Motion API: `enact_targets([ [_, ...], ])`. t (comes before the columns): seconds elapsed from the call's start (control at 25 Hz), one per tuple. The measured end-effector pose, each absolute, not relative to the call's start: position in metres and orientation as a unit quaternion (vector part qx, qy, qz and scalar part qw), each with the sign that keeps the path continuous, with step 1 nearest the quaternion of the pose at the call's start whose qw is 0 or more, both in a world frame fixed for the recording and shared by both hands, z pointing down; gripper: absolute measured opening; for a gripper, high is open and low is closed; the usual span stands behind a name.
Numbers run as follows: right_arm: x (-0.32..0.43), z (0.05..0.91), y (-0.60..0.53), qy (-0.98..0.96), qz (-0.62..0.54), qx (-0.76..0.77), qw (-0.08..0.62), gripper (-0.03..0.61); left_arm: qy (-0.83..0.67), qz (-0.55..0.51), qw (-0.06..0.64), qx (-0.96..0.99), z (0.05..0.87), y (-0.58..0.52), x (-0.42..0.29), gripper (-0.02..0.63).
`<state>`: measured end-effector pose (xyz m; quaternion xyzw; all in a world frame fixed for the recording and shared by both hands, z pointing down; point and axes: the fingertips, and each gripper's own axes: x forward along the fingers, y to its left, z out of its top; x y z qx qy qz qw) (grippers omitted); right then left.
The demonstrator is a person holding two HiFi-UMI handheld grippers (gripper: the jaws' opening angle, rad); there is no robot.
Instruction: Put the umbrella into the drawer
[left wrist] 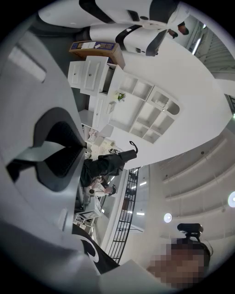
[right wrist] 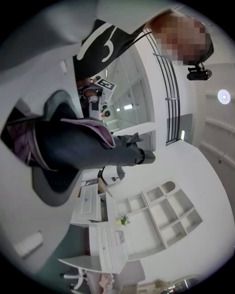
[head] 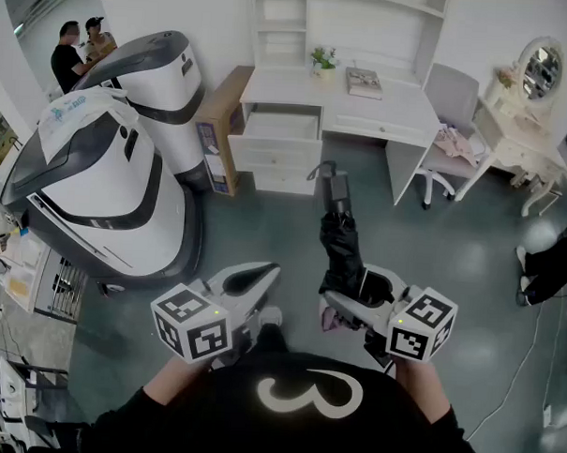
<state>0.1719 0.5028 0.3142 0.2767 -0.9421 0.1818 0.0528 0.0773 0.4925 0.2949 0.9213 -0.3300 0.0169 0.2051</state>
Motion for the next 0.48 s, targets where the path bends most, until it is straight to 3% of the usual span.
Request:
enact_targets([
  [0.48,0.179,0.308,0.496,-0.948,0.172,0.263,0.047,0.243,-0.338,0.023,0.196,0.92,0.291,0.482,0.084,0.008],
])
